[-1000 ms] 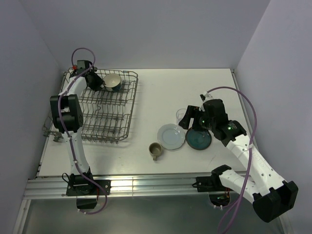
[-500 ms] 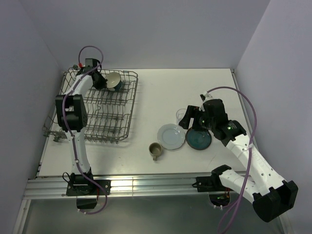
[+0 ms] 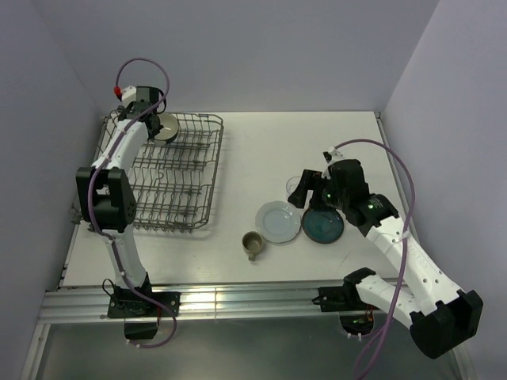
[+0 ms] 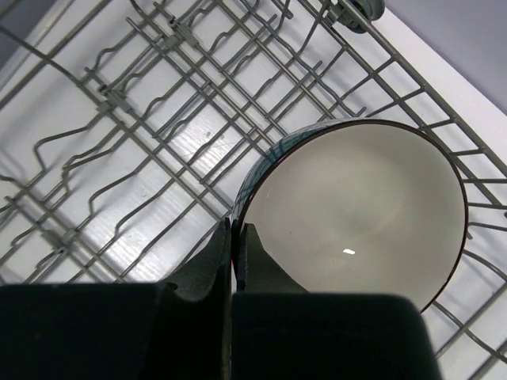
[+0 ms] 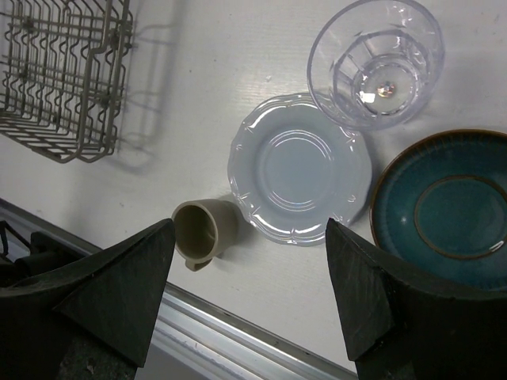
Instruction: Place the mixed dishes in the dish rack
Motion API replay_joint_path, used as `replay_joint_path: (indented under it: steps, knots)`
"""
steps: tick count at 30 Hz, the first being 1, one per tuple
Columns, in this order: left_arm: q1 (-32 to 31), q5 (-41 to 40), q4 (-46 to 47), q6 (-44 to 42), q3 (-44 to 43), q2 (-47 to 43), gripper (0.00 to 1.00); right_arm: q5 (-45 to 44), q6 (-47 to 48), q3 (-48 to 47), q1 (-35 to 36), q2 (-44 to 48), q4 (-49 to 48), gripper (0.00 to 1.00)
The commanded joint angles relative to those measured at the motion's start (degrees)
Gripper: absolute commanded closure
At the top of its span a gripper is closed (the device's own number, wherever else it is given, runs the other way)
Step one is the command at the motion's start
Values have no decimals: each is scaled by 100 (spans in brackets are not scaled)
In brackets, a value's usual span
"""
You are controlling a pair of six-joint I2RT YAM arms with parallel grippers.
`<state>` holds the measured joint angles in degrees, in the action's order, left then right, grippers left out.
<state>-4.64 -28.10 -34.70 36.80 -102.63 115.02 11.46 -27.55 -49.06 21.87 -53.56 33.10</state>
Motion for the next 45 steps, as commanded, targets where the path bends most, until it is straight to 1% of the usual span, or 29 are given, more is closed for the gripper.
replay_joint_path:
  steps: [1,2,3,5,6,7,9,10,13,14,15,16,17,20,24,30,33,38,45]
  knots:
    - [-19,-119,-220,-164,-152,-594,100,268,57,11,-25,-233,-392,17]
    - [-19,31,-326,-147,-143,-647,100,373,48,-42,-7,-286,-436,17]
    - [-28,441,-388,-155,-109,-813,100,409,22,-103,36,-339,-454,17]
    - [-45,1049,-153,-208,356,-1112,100,479,-31,-358,98,-479,-506,18]
    - [-71,1339,-64,-182,549,-1409,100,636,-83,-463,133,-532,-585,18]
    - [-89,1994,15,-173,899,-1552,100,760,-101,-691,194,-663,-638,17]
    - [-133,2613,156,-42,1200,-1963,100,1258,-224,-911,248,-822,-856,17]
    - [-151,3147,243,-6,1515,-2114,100,1471,-277,-1095,300,-997,-954,15]
    - [-274,3774,543,178,2017,-2659,100,2225,-654,-1299,336,-1305,-1550,12]
    - [-309,4151,560,222,2106,-2782,100,2385,-768,-1308,362,-1384,-1753,11]
    - [-352,4294,622,284,2185,-3001,100,2535,-996,-1325,388,-1472,-2137,11]
    - [-370,4434,666,328,2368,-3116,100,2719,-1076,-1456,423,-1699,-2246,10]
    - [-379,4723,710,363,2466,-3231,100,2747,-1147,-1544,484,-1823,-2369,10]
    - [-379,5181,806,460,2800,-3582,100,2712,-1322,-1887,730,-2202,-2580,10]
    - [-379,5603,1009,644,3370,-4065,100,2738,-1498,-2291,968,-2685,-2897,10]
    - [-388,5947,1246,811,3872,-4514,100,2616,-1709,-2547,1179,-3054,-3213,10]
    - [-388,6088,1308,891,3996,-4690,100,2563,-1824,-2600,1311,-3134,-3275,8]
    - [-388,6141,1203,856,3953,-4858,100,2238,-1806,-2618,1460,-3178,-3249,6]
    - [-388,6246,1237,917,3987,-5007,100,2264,-1964,-2503,1522,-3222,-3388,6]
